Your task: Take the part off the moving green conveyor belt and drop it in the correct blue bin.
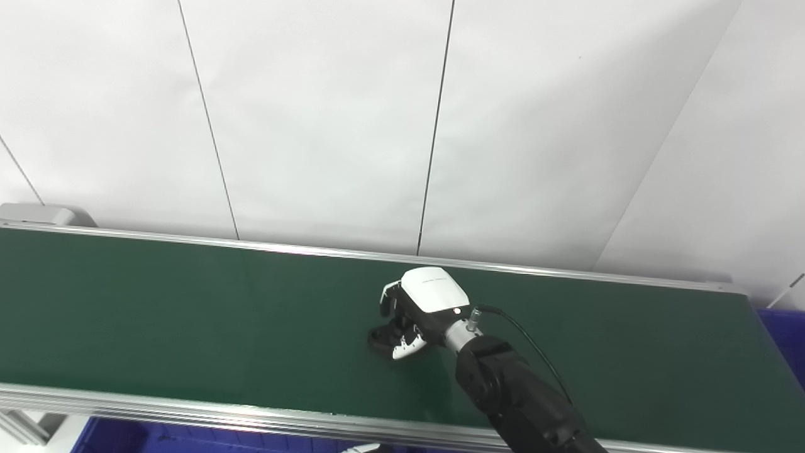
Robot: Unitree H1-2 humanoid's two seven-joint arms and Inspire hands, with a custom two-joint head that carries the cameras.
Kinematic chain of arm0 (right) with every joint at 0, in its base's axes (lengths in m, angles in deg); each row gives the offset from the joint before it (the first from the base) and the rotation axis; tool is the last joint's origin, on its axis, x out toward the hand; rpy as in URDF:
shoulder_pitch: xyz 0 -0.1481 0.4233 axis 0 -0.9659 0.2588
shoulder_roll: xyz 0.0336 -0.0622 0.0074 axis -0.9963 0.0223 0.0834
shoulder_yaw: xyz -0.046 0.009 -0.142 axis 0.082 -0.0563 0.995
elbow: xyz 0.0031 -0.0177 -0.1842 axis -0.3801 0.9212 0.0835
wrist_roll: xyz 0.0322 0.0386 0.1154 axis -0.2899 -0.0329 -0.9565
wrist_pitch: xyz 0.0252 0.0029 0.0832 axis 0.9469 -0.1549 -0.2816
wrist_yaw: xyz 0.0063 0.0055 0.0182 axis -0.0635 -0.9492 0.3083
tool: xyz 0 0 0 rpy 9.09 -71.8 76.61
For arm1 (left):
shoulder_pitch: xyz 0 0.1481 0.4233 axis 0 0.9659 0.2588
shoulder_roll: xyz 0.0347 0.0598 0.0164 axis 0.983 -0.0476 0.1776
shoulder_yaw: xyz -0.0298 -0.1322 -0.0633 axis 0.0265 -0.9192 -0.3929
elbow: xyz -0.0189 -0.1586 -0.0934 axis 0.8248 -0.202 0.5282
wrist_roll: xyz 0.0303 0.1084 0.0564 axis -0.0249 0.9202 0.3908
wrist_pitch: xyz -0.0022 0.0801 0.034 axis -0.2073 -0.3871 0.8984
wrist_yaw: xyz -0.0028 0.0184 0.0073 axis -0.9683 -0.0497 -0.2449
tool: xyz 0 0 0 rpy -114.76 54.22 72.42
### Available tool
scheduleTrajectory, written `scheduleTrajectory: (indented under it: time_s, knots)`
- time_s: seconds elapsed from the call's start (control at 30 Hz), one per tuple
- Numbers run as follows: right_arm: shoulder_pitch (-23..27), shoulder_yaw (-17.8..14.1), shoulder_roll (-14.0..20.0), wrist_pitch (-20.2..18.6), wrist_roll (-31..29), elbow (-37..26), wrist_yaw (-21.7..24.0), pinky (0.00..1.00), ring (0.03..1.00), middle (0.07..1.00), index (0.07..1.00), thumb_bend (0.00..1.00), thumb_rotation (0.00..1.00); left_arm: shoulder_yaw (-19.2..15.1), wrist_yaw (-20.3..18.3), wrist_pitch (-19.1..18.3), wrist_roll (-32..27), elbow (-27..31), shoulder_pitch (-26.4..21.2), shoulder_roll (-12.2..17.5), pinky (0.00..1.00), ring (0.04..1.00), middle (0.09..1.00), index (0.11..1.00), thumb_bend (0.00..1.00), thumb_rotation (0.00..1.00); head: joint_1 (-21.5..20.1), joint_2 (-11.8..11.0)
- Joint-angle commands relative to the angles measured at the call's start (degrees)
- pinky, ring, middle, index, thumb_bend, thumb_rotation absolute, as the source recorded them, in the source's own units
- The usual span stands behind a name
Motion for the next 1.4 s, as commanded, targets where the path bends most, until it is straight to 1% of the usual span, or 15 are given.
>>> scheduleTrajectory:
  time_s: [0.0, 0.1, 0.2, 0.37, 0.5, 0.53, 0.6, 0.73, 0.8, 0.93, 0.97, 1.03, 1.27, 1.3, 1.37]
  knots:
    - [-2.2, 3.1, 0.7, 0.7, 2.2, 1.1, 3.2, 0.26, 0.362, 0.463, 0.543, 0.51, 0.00, -0.7, -0.2, 1.6, 0.1, 1.5, -0.2, -0.1, 0.62, 0.722, 0.780, 0.776, 0.85, 0.18, 0.1, 0.2]
    - [-2.5, 5.1, 2.2, 1.0, 4.1, 0.2, 3.4, 0.21, 0.368, 0.456, 0.528, 0.51, 0.00, -0.9, -0.4, 1.6, -0.2, 1.8, -0.1, -0.1, 0.60, 0.715, 0.783, 0.776, 0.85, 0.16, 0.1, 0.2]
    - [-2.9, 5.8, 3.2, 0.8, 4.9, -1.1, 3.5, 0.21, 0.362, 0.453, 0.537, 0.51, 0.00, -1.2, -0.7, 1.6, -0.3, 1.8, -0.1, -0.1, 0.58, 0.711, 0.789, 0.778, 0.85, 0.15, 0.0, 0.3]
    - [-3.9, 5.7, 4.8, 0.0, 5.7, -5.7, 5.0, 0.26, 0.376, 0.480, 0.542, 0.51, 0.00, -1.3, -0.7, 1.6, -0.5, 1.4, -0.2, -0.2, 0.58, 0.710, 0.794, 0.779, 0.84, 0.15, 0.1, 0.3]
    - [-5.1, 4.5, 5.6, -0.5, 5.6, -9.7, 5.8, 0.24, 0.360, 0.469, 0.544, 0.51, 0.00, -1.2, -0.4, 1.6, -0.4, 1.3, -0.3, -0.3, 0.58, 0.711, 0.794, 0.776, 0.84, 0.16, 0.0, 0.5]
    - [-5.7, 3.6, 5.8, -0.7, 4.9, -11.5, 6.2, 0.24, 0.360, 0.468, 0.544, 0.51, 0.00, -1.3, -0.6, 1.6, -0.6, 1.3, -0.3, -0.3, 0.58, 0.711, 0.794, 0.776, 0.84, 0.16, 0.0, 0.7]
    - [-7.0, 1.5, 6.2, -1.3, 3.6, -15.7, 7.1, 0.19, 0.274, 0.412, 0.516, 0.52, 0.00, -1.4, -1.0, 1.6, -1.0, 1.6, -0.2, -0.2, 0.58, 0.714, 0.798, 0.777, 0.84, 0.16, -0.2, 0.9]
    - [-10.5, -3.2, 7.5, -1.1, 1.5, -25.1, 7.9, 0.25, 0.335, 0.408, 0.513, 0.52, 0.00, -1.5, -1.2, 1.6, -1.0, 2.5, 0.1, 0.0, 0.58, 0.712, 0.797, 0.774, 0.84, 0.14, -0.8, 1.6]
    - [-11.9, -5.0, 8.1, -1.2, 1.3, -29.1, 9.0, 0.24, 0.320, 0.398, 0.511, 0.52, 0.00, -1.6, -1.4, 1.6, -1.2, 2.8, 0.2, 0.1, 0.58, 0.714, 0.799, 0.774, 0.84, 0.13, -1.0, 1.8]
    - [-16.5, -9.9, 9.5, -3.4, 0.7, -40.5, 13.1, 0.27, 0.361, 0.427, 0.520, 0.52, 0.00, -1.8, -1.4, 1.6, -0.9, 3.8, 0.5, 0.5, 0.58, 0.716, 0.802, 0.775, 0.84, 0.14, -2.2, 3.1]
    - [-17.5, -10.9, 9.6, -3.2, 0.4, -42.2, 13.4, 0.28, 0.370, 0.437, 0.518, 0.53, 0.00, -1.9, -1.5, 1.6, -0.9, 3.9, 0.5, 0.6, 0.58, 0.717, 0.803, 0.776, 0.84, 0.14, -2.2, 3.1]
    - [-19.0, -12.8, 9.9, -2.9, -0.6, -44.6, 14.2, 0.24, 0.320, 0.420, 0.516, 0.52, 0.00, -2.3, -2.0, 1.6, -1.1, 4.5, 0.8, 0.8, 0.58, 0.720, 0.805, 0.776, 0.83, 0.15, -2.6, 3.5]
    - [-26.9, -19.3, 10.9, -3.7, -3.9, -54.8, 16.6, 0.20, 0.292, 0.398, 0.515, 0.52, 0.00, -3.7, -3.4, 1.6, -1.3, 7.4, 2.4, 1.3, 0.60, 0.732, 0.813, 0.781, 0.80, 0.15, -3.6, 6.6]
    - [-28.2, -19.9, 11.0, -3.6, -4.3, -56.1, 17.0, 0.20, 0.283, 0.444, 0.498, 0.52, 0.00, -3.8, -3.1, 1.6, -1.0, 7.9, 2.6, 1.4, 0.60, 0.731, 0.811, 0.782, 0.80, 0.15, -3.8, 7.3]
    - [-30.7, -20.8, 11.3, -3.1, -4.7, -58.0, 17.4, 0.20, 0.284, 0.454, 0.495, 0.53, 0.00, -4.0, -3.0, 1.6, -0.8, 8.5, 3.0, 1.5, 0.61, 0.735, 0.814, 0.785, 0.79, 0.15, -3.9, 7.6]
